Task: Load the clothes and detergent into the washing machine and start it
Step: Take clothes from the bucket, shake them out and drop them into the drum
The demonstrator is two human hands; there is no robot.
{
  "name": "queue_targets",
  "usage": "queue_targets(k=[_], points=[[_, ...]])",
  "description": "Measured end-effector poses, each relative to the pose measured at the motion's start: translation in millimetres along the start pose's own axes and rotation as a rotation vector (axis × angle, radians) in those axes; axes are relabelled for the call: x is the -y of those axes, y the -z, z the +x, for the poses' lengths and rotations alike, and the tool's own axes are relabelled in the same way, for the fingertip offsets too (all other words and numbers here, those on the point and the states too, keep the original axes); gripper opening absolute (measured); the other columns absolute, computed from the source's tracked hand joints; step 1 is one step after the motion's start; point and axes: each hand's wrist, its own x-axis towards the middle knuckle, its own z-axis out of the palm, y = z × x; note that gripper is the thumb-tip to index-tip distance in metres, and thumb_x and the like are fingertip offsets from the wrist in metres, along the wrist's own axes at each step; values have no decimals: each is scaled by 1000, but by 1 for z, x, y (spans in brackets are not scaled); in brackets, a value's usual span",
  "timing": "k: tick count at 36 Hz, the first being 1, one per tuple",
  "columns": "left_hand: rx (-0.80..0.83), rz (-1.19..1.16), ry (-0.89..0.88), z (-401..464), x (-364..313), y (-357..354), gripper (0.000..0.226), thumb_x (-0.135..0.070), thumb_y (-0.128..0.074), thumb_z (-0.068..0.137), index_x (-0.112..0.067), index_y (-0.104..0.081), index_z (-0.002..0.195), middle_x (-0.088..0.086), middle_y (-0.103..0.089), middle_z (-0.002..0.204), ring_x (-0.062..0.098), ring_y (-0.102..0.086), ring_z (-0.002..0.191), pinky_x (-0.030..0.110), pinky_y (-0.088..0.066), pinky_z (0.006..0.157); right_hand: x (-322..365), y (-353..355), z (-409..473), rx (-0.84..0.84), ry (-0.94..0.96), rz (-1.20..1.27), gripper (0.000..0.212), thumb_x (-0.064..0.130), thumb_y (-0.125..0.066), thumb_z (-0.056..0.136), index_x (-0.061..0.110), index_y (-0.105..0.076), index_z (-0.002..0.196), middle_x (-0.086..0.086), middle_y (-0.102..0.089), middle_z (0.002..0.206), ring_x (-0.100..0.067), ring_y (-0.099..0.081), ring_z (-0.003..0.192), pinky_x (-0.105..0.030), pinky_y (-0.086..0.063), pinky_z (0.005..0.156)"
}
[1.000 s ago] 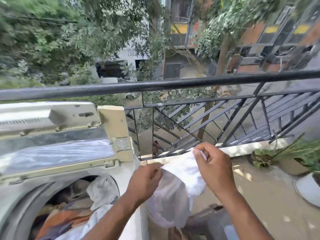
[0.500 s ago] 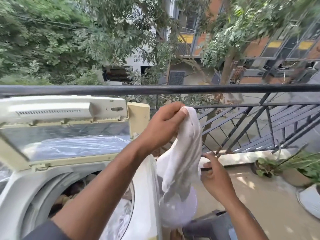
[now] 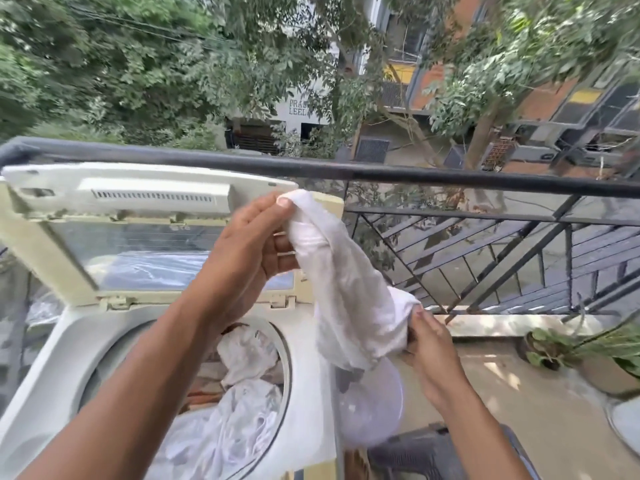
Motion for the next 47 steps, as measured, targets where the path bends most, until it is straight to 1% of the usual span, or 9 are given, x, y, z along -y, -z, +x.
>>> queue_targets(k=[11,14,20,26,31,36,39,43,47], points=[[-235,66,230,-66,66,111,16,-25,-63,105,-13,-67,115,6,-75,103,28,-69,95,51,-56,100,113,-72,-84,312,207,439,56,38,-39,106,7,-47,152,-27,-45,154,-45,-41,145,-60,-37,115],[-154,136,297,-84,82,123,36,-29,-73,96,-18,-64,129,3,-77,121,33,-72,115,54,-56,104,130,-107,-104,452,269,429,60,41,-39,106,6,-41,155,-29,-37,158,-47,-32,149,-61,-31,120],[97,374,423,-116,102,118,60,-32,-92,80,-36,-63,132,-23,-76,122,1,-71,118,26,-56,100,155,-167,-133,697,252,558,69,40,-43,104,3,-29,160,-19,-37,145,-34,-33,133,-63,-11,124],[-137,326,317,-117,115,126,60,-25,-90,85,-36,-56,134,-15,-77,118,6,-73,111,29,-61,90,162,-201,-136,872,199,629,53,43,-37,107,9,-50,145,-18,-49,133,-32,-38,130,-56,-24,115],[-456,33,331,-116,107,158,27,-32,-75,98,-26,-70,124,0,-80,113,30,-76,105,57,-64,82,146,-205,-122,814,142,646,59,47,-28,113,8,-41,156,-15,-49,143,-30,-43,135,-51,-32,117],[-538,73,192,-130,89,200,42,-35,-71,93,-22,-67,133,7,-78,121,33,-76,108,51,-64,75,112,-200,-95,688,145,561,58,44,-35,111,9,-42,156,-22,-47,155,-33,-47,140,-52,-35,118],[-598,82,169,-135,85,223,70,-46,-75,72,-27,-63,138,3,-77,126,29,-76,110,56,-64,81,79,-201,-76,533,104,429,52,41,-38,110,9,-55,147,-15,-61,145,-31,-57,134,-46,-49,105],[-591,173,212,-133,89,236,45,-22,-67,74,-46,-70,112,-10,-81,105,24,-78,100,49,-65,75,22,-211,-53,335,31,147,43,40,-48,108,7,-67,130,-17,-71,127,-34,-66,121,-49,-53,94],[-618,284,288,-131,104,242,67,-27,-74,83,-60,-46,135,-15,-71,123,22,-75,105,51,-67,79,-27,-234,-43,287,10,-150,33,44,-54,105,18,-73,97,-8,-75,91,-20,-69,84,-39,-51,79]])
